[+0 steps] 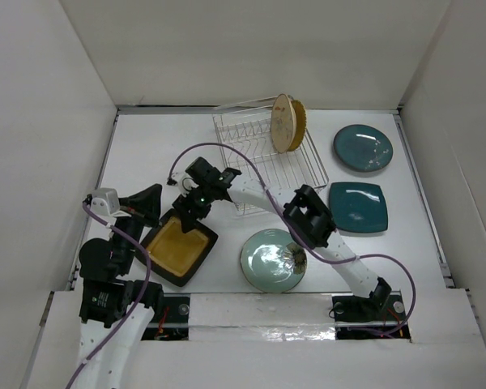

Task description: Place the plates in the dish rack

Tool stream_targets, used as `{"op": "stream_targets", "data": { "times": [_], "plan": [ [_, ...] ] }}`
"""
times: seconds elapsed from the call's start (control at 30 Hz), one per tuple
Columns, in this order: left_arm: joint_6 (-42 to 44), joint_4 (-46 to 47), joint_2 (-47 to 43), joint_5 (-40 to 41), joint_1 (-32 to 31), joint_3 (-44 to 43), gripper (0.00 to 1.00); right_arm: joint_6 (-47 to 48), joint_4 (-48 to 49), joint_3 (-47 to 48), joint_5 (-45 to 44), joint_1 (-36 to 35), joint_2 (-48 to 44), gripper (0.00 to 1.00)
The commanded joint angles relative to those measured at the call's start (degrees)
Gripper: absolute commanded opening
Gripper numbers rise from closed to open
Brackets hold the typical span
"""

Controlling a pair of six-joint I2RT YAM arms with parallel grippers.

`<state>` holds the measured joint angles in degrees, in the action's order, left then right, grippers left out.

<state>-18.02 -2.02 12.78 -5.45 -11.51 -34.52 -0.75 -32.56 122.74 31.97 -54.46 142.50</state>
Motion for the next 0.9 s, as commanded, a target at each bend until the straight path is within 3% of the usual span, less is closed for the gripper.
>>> {"op": "stream_targets", "data": {
  "times": [0.0,0.17,0.2,0.27,0.3,0.4,0.63,0.87],
  "plan": [
    [0.79,2.11,-0.91,0.53,0.17,-1.78,0.01,1.64,-3.74,3.73,6.34,-1.97,3.83,0.69],
    [1.06,2.11,-1.09,0.79,-0.36,-1.95,0.01,-2.40,-2.25,6.28,11.79,-1.97,6.91,0.54],
    [1.06,1.67,-1.09,0.97,-0.36,-2.04,0.01,-2.84,-1.55,6.55,12.24,-1.97,7.35,0.43],
    [1.06,0.79,-1.09,1.23,-0.36,-2.04,0.01,-4.42,-0.50,6.64,13.64,-1.97,8.41,0.34],
    [1.15,0.79,-1.09,1.23,-0.36,-2.04,0.01,-5.21,1.68,6.03,14.35,-1.97,8.41,0.20],
    [1.15,0.70,-1.17,1.23,-0.36,-2.04,0.01,-7.94,5.82,4.18,15.76,-1.97,8.06,0.00],
    [1.23,0.70,-1.26,1.94,-0.36,-2.04,0.01,-13.04,13.38,5.31,17.34,-1.97,2.09,0.00],
    [1.06,0.79,-1.00,2.11,-0.36,-2.13,0.01,-17.79,21.30,6.81,2.87,-0.39,-9.24,0.00]
  ]
}}
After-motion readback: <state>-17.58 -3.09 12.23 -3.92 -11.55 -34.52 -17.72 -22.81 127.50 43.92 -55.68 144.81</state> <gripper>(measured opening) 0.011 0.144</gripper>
